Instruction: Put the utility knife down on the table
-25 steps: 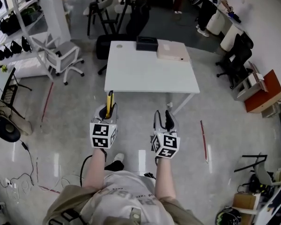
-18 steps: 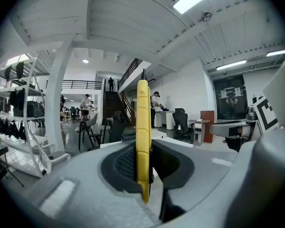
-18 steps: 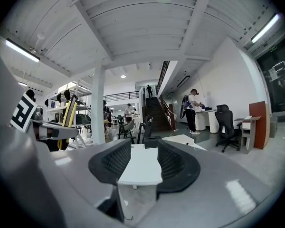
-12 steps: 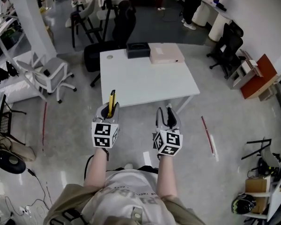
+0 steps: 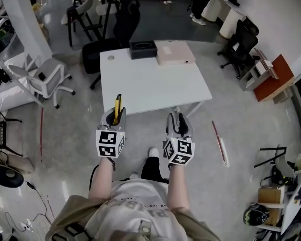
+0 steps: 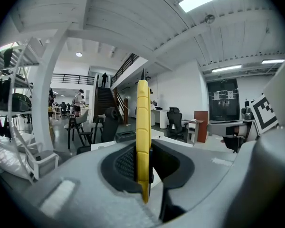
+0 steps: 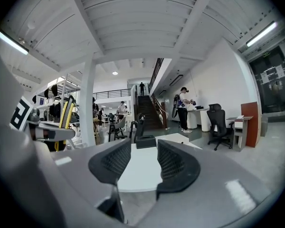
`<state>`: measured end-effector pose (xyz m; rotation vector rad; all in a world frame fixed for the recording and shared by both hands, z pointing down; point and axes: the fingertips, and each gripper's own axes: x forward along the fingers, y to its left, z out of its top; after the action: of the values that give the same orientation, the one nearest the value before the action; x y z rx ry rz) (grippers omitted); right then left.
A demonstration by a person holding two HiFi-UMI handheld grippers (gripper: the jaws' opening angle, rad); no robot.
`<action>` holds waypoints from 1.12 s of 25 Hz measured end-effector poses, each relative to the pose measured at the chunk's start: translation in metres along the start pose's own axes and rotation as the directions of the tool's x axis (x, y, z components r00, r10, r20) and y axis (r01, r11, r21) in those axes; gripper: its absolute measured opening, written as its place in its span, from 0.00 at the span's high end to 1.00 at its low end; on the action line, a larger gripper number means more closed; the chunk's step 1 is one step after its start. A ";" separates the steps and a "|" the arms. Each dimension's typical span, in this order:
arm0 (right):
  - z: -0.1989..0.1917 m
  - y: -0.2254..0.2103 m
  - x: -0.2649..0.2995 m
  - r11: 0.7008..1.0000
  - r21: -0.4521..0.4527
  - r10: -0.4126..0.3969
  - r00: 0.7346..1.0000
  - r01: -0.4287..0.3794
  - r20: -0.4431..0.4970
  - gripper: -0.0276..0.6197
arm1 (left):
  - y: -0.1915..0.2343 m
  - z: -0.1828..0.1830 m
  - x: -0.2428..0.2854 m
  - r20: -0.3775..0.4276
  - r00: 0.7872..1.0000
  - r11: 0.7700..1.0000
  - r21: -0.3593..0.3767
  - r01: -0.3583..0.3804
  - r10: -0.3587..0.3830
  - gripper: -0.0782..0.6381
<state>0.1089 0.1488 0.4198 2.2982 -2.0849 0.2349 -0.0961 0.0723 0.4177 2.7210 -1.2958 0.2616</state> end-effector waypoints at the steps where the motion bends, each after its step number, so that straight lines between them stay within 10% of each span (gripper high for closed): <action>1: 0.001 -0.002 0.008 1.000 0.005 0.005 1.000 -0.005 0.001 0.72 | 0.003 0.001 0.006 -0.001 1.000 1.000 -0.002 -0.007 0.007 0.82; 28: 0.019 -0.080 0.223 0.950 0.008 0.312 0.949 -0.312 -0.049 0.72 | 0.031 0.038 0.179 -0.022 0.966 0.966 -0.016 -0.259 0.258 0.82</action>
<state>0.2101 -0.0652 0.4361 1.9275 -2.4133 0.2960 -0.0051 -0.0892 0.4178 2.5234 -1.6397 0.2966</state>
